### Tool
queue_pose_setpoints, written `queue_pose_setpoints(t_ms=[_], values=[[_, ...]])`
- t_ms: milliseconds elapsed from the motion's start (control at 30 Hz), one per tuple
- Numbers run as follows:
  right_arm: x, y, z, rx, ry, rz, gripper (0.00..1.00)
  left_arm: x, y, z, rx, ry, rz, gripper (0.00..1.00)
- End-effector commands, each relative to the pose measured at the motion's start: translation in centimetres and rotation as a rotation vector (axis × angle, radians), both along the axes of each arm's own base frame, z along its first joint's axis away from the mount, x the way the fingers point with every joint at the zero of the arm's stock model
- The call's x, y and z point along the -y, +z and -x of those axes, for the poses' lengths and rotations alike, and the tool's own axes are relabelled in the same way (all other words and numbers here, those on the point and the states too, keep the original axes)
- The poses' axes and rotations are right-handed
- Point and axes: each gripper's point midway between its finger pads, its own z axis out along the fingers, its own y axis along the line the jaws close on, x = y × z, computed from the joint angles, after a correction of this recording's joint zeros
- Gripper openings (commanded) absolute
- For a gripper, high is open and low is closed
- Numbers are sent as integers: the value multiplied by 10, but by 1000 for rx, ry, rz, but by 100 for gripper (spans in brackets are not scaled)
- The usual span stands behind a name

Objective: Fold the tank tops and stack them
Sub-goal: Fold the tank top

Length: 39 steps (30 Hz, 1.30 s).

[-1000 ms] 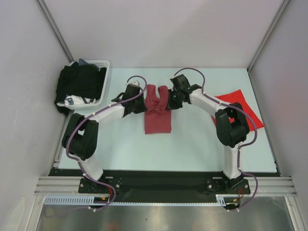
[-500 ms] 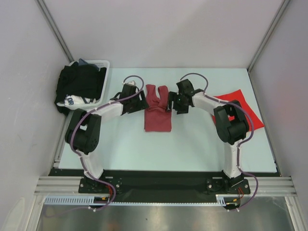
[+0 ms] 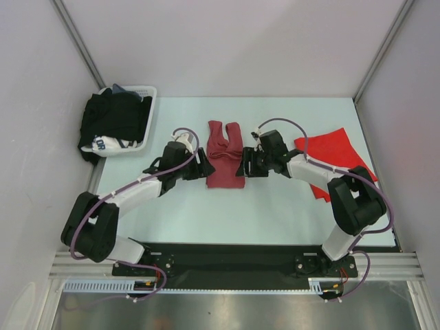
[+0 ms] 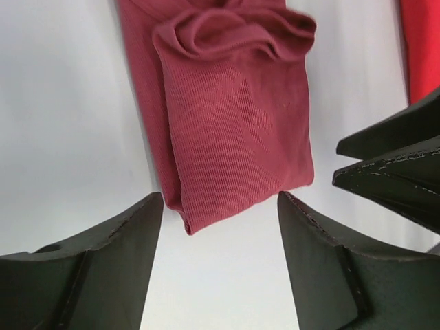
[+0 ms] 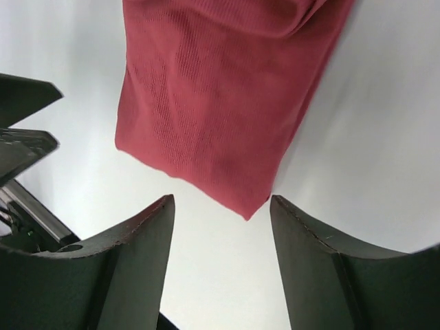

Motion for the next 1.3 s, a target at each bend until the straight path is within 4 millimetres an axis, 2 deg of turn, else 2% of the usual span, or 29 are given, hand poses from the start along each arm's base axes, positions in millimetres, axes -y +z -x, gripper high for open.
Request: queue_pose_setpoints(t_ms=[0, 100, 133, 200, 267, 300, 367, 433, 500, 533, 600, 633, 733, 933, 1067, 1167, 1267], values=[[-11, 2, 3, 29, 46, -11, 63, 15, -7, 6, -8, -58, 49, 72], [-9, -12, 4, 19, 32, 31, 63, 20, -17, 10, -30, -75, 52, 69], [-9, -18, 7, 10, 34, 39, 60, 21, -20, 10, -33, -78, 45, 68], [-9, -24, 6, 3, 37, 44, 53, 23, -30, 10, -51, -86, 37, 67], [-10, -32, 6, -12, 43, 55, 37, 28, -37, 10, -67, -103, 44, 64], [-11, -34, 6, -18, 49, 59, 34, 30, -40, 10, -75, -107, 43, 63], [-10, -44, 4, -39, 48, 76, 36, 29, -53, 11, -118, -103, 25, 57], [-9, -50, 6, -55, 50, 91, 42, 32, -58, 13, -132, -112, 38, 57], [-9, -56, 7, -58, 54, 97, 43, 35, -61, 14, -126, -120, 51, 52], [-8, -56, 7, -58, 53, 100, 40, 35, -63, 14, -128, -119, 46, 40], [-7, -60, 8, -65, 54, 105, 35, 31, -69, 15, -144, -105, 18, 26], [-7, -60, 8, -62, 56, 103, 28, 27, -72, 13, -145, -87, -2, 16], [-4, -62, 10, -65, 54, 111, 11, 17, -77, 16, -156, -53, -38, 0], [-7, -49, 17, -59, 71, 73, 10, 10, -82, 24, -168, -45, -57, 0], [-6, -41, 26, -66, 74, 72, 5, 9, -84, 34, -177, -55, -45, 0], [1, -46, 44, -102, 73, 101, 5, 6, -89, 49, -192, -56, -42, 0], [2, -51, 69, -117, 90, 106, 7, 1, -103, 75, -226, -67, -61, 0]])
